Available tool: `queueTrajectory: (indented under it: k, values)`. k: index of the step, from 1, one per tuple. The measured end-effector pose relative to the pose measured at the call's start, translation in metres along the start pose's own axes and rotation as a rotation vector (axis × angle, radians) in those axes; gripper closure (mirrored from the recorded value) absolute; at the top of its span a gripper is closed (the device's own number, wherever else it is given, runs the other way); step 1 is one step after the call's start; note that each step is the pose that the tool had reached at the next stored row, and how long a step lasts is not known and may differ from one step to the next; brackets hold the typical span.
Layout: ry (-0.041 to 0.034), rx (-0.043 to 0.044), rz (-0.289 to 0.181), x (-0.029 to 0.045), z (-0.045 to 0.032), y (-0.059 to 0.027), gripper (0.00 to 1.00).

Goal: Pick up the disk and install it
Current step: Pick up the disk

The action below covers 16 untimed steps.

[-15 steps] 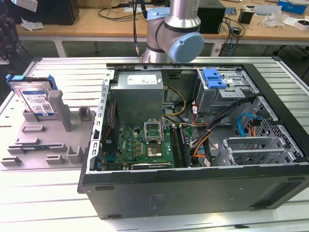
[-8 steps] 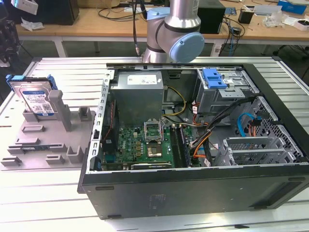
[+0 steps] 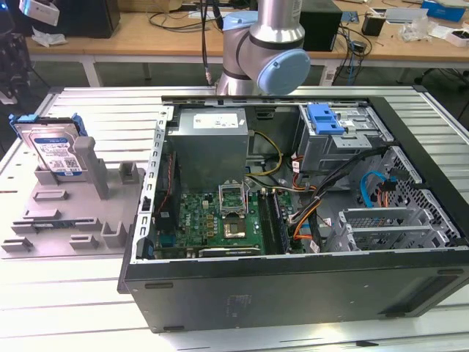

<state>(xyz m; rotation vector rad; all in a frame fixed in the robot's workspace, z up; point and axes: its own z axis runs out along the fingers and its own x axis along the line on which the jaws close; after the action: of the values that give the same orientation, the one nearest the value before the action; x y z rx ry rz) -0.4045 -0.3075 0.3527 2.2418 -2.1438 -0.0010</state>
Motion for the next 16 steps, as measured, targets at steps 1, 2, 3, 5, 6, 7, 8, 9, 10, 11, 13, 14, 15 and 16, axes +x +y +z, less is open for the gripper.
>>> queueTrajectory:
  k: [1, 2, 3, 5, 6, 7, 8, 9, 10, 11, 13, 14, 15, 16]
  values:
    - [-0.0026, -0.0001, 0.003, 0.0002, 0.0008, -0.0005, 0.56]
    - [-0.0036, -0.0001, 0.004, 0.0003, 0.0012, -0.0008, 0.56]
    - [-0.0052, 0.0000, 0.007, 0.0004, 0.0018, -0.0011, 0.56]
    - [-0.0097, 0.0001, 0.012, 0.0006, 0.0029, -0.0020, 0.56]
    - [-0.0130, 0.0000, 0.018, 0.0007, 0.0037, -0.0024, 0.56]
    - [-0.0150, 0.0002, 0.022, 0.0008, 0.0044, -0.0025, 0.56]
    - [-0.0157, 0.0001, 0.025, 0.0009, 0.0049, -0.0026, 0.56]
    - [-0.0163, -0.0001, 0.030, 0.0013, 0.0057, -0.0026, 0.56]
    - [-0.0165, -0.0002, 0.032, 0.0016, 0.0062, -0.0026, 0.56]
    - [-0.0168, -0.0003, 0.035, 0.0021, 0.0068, -0.0026, 0.56]
    - [-0.0173, -0.0002, 0.040, 0.0032, 0.0082, -0.0026, 0.56]
    - [-0.0175, -0.0002, 0.043, 0.0036, 0.0088, -0.0026, 0.56]
    - [-0.0183, -0.0002, 0.046, 0.0040, 0.0098, -0.0026, 0.56]
    - [-0.0196, -0.0005, 0.050, 0.0041, 0.0105, -0.0026, 0.56]
